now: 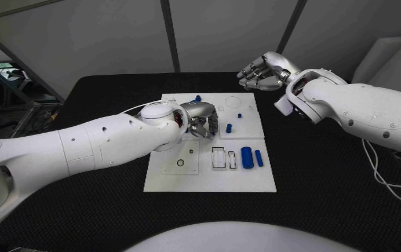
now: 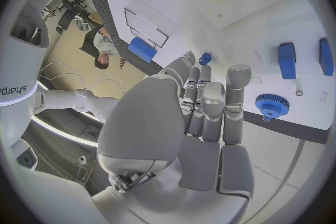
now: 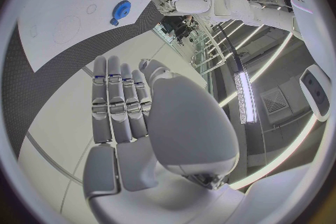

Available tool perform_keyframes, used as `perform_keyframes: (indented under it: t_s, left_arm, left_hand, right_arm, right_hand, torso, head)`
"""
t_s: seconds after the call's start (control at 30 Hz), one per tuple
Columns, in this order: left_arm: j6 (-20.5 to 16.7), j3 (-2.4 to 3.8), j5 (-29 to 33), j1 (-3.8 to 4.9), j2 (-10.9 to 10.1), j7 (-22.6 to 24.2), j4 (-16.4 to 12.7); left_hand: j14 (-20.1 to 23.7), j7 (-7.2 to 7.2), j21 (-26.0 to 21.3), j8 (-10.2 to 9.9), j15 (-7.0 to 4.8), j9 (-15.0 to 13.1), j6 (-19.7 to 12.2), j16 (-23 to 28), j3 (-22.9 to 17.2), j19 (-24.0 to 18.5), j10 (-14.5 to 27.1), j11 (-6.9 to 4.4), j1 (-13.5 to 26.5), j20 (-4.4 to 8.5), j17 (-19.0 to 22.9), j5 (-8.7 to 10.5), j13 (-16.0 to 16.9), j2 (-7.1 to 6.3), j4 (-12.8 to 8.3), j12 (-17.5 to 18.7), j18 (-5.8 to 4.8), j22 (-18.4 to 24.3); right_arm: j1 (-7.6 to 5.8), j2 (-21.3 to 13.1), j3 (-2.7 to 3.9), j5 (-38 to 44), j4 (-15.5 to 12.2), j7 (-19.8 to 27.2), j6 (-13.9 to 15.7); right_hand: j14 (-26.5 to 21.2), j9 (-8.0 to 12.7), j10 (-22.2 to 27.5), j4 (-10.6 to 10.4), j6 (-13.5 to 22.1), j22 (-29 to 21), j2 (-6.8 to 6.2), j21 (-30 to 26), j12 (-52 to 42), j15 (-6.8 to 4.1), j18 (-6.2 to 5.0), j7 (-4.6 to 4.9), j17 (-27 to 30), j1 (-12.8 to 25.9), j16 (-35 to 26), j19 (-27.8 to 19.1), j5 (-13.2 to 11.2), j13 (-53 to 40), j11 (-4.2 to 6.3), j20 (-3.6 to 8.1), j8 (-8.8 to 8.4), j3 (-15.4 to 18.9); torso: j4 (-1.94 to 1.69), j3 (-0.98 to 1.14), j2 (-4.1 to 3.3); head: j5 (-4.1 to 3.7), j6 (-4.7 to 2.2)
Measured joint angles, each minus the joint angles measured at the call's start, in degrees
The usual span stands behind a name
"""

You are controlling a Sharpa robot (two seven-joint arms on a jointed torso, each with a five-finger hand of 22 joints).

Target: Assemble the parts on the task board

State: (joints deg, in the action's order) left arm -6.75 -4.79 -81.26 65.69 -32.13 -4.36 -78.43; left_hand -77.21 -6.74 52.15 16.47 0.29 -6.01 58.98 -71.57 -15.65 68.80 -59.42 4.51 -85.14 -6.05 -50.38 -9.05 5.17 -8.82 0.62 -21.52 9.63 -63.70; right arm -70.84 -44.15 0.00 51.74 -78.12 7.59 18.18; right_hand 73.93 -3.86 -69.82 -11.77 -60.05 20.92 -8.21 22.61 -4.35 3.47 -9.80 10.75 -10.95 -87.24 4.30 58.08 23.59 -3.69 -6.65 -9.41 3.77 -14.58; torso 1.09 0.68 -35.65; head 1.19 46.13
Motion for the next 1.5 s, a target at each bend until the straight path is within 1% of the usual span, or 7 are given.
perform_keyframes:
  t_s: [0.8,0.83,1.0,1.07,1.17,1.23,1.5]
  left_arm:
    - [0.2,-0.01,-1.27,-0.01,0.41,-0.23,1.39]
    - [0.09,-0.01,-1.29,-0.01,0.41,-0.24,1.39]
    - [-0.5,-0.01,-1.33,-0.01,0.41,-0.4,1.33]
    - [-0.73,-0.01,-1.33,-0.01,0.41,-0.51,1.31]
    - [-1.0,-0.01,-1.28,-0.01,0.41,-0.71,1.27]
    - [-1.19,-0.02,-1.21,-0.01,0.4,-0.89,1.25]
    - [-1.32,-0.02,-1.04,-0.01,0.48,-1.93,1.39]
  left_hand:
    - [0.96,-0.7,-0.33,-1.11,0.55,0.46,-1.74,-0.94,0.21,-0.74,1.8,0.56,2.56,-0.73,1.57,0.27,0.49,-0.35,-0.63,-1.33,-0.07,-0.67]
    - [1.13,-0.73,-0.33,-1.11,0.72,0.46,-1.77,-0.98,0.64,-0.74,1.89,0.65,2.91,-0.73,1.62,0.27,0.58,-0.63,-0.47,-1.58,-2.68,-0.69]
    - [1.13,-1.24,-0.33,-1.11,0.72,0.45,-2.28,-1.33,2.73,-0.74,2.3,0.64,4.27,-0.73,1.9,0.5,1.07,-1.17,0.04,-2.66,-2.49,-0.79]
    - [1.13,-1.45,-0.33,-1.1,0.72,0.42,-2.71,-1.33,3.53,-0.74,2.61,0.54,4.46,-0.73,1.98,0.5,1.3,-0.97,0.18,-3.29,0.54,-0.88]
    - [1.13,-1.35,-0.33,-1.11,0.72,0.23,-2.79,-1.65,4.42,-0.74,2.7,0.63,4.76,-0.73,2.11,0.5,1.6,-1.27,0.46,-3.83,0.44,-0.94]
    - [1.13,-1.56,-0.33,-0.81,0.72,0.11,-3.0,-1.65,4.79,-0.74,2.7,0.63,4.79,-0.73,2.17,0.5,1.77,-1.24,0.37,-4.17,-2.6,-0.94]
    - [1.13,-1.55,-0.56,0.47,0.72,-0.51,-3.41,-2.0,6.66,-0.74,3.3,0.43,4.99,-0.73,2.54,0.5,2.47,-1.04,0.42,-5.79,0.08,-1.08]
  right_arm:
    - [0.0,-0.01,0.0,0.01,0.05,-0.13,-0.01]
    - [0.0,-0.01,0.0,0.01,0.06,-0.13,-0.01]
    - [0.0,0.06,0.0,0.02,0.08,-0.14,-0.01]
    - [0.0,0.06,0.0,0.02,0.09,-0.14,-0.01]
    - [0.0,0.06,0.0,0.02,0.1,-0.14,-0.01]
    - [0.0,0.07,0.0,0.02,0.11,-0.14,-0.02]
    - [0.0,0.08,0.0,0.02,0.13,-0.15,-0.05]
  right_hand:
    - [0.0,0.0,0.0,0.0,0.0,0.07,0.0,0.0,0.0,0.0,0.0,0.0,0.0,0.0,0.0,0.0,0.0,0.0,0.0,0.0,0.0,0.0]
    - [0.0,0.0,0.0,0.0,0.0,0.07,0.0,0.0,0.0,0.0,0.0,0.0,0.0,0.0,0.0,0.0,0.0,0.0,0.0,0.0,0.0,0.0]
    - [0.0,0.0,0.0,0.0,0.0,0.07,0.0,0.0,0.0,0.01,0.0,0.0,0.0,0.0,0.0,0.0,0.0,0.0,0.0,0.0,0.0,0.0]
    - [0.0,0.0,0.0,0.0,0.0,0.07,0.0,0.0,0.0,0.01,0.0,0.0,0.0,0.0,0.0,0.0,0.0,0.0,0.0,0.0,0.0,0.0]
    - [0.0,0.0,0.0,0.0,0.0,0.07,0.0,0.0,0.0,0.0,0.0,0.0,0.0,0.0,0.0,0.0,0.0,0.0,0.0,0.0,0.0,0.0]
    - [-0.01,0.0,0.0,0.0,0.0,0.06,0.0,0.0,0.0,0.0,0.0,0.0,0.0,0.0,0.0,0.0,0.0,0.0,0.0,0.0,0.0,0.0]
    - [-0.01,0.0,0.0,0.0,0.0,0.06,0.0,0.0,0.0,0.01,0.0,0.0,0.0,0.0,0.0,0.0,0.0,0.0,0.0,0.0,0.0,0.0]
  torso:
    - [0.0,0.0,0.01]
    - [0.01,0.0,0.01]
    - [0.0,-0.01,0.01]
    - [0.0,-0.02,0.01]
    - [0.0,-0.02,0.0]
    - [0.0,-0.02,-0.01]
    - [-0.01,-0.01,-0.01]
  head:
    - [-0.2,-0.22]
    - [-0.2,-0.23]
    - [-0.18,-0.24]
    - [-0.17,-0.2]
    - [-0.17,-0.17]
    - [-0.17,-0.17]
    - [-0.28,-0.18]
